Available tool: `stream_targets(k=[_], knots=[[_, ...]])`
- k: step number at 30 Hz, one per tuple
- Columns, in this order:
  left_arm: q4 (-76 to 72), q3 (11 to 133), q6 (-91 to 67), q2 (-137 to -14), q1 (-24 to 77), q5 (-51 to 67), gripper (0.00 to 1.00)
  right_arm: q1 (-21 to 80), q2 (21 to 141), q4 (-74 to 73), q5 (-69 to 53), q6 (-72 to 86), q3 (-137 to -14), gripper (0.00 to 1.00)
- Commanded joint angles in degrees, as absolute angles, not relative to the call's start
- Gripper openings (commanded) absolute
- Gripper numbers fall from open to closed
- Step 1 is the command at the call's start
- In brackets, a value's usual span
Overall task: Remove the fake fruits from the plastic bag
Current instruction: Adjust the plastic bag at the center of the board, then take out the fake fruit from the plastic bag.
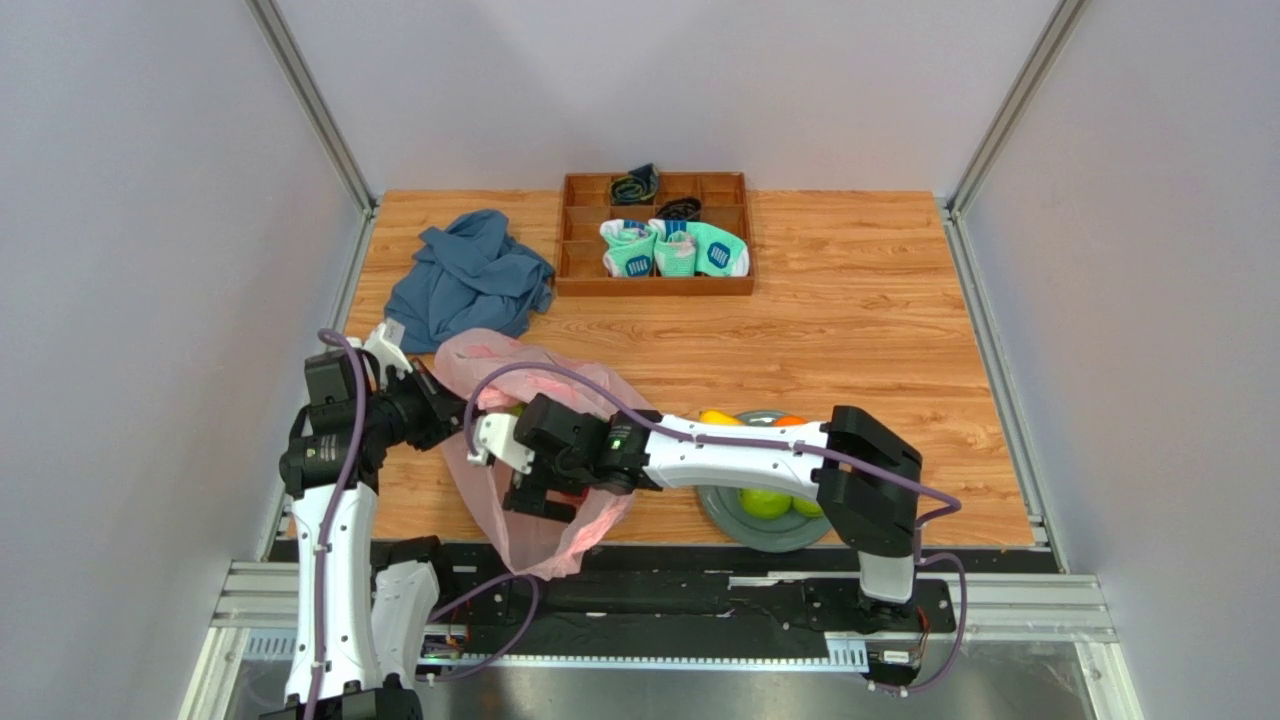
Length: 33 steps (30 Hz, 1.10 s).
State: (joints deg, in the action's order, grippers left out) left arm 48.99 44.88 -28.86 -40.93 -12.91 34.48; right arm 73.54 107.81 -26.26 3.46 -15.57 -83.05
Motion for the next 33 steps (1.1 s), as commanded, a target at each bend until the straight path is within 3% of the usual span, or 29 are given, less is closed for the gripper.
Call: stream_targets(k=[1,9,16,17,22,33], knots=[[50.01,44.39,-28.48,-40.96,-13.36,37.0,0.0,71.63,104.59,-21.89,10.11,-13.71,-80.69,1.0],[49.4,43.16,-28.65,-40.43,-13.36,37.44,0.0,69.44,110.21,-20.57,10.64,-12.22,-83.22,1.0],[48.78,42.8,-28.92,-40.43,-13.36,37.53,0.0,65.13,116.01,-23.11,3.52,-10.46,-84.99,0.99],[48.69,42.8,-28.92,-40.43,-13.36,37.53,0.0,64.87,116.19,-23.2,3.08,-10.63,-85.16,0.98],[46.85,43.07,-30.32,-41.04,-13.45,37.79,0.0,64.86,113.04,-26.45,1.49,-15.46,-90.15,0.72],[40.43,45.69,-31.47,-45.08,-11.6,39.63,0.0,64.16,101.7,-45.22,-13.61,-19.94,-108.35,0.67]])
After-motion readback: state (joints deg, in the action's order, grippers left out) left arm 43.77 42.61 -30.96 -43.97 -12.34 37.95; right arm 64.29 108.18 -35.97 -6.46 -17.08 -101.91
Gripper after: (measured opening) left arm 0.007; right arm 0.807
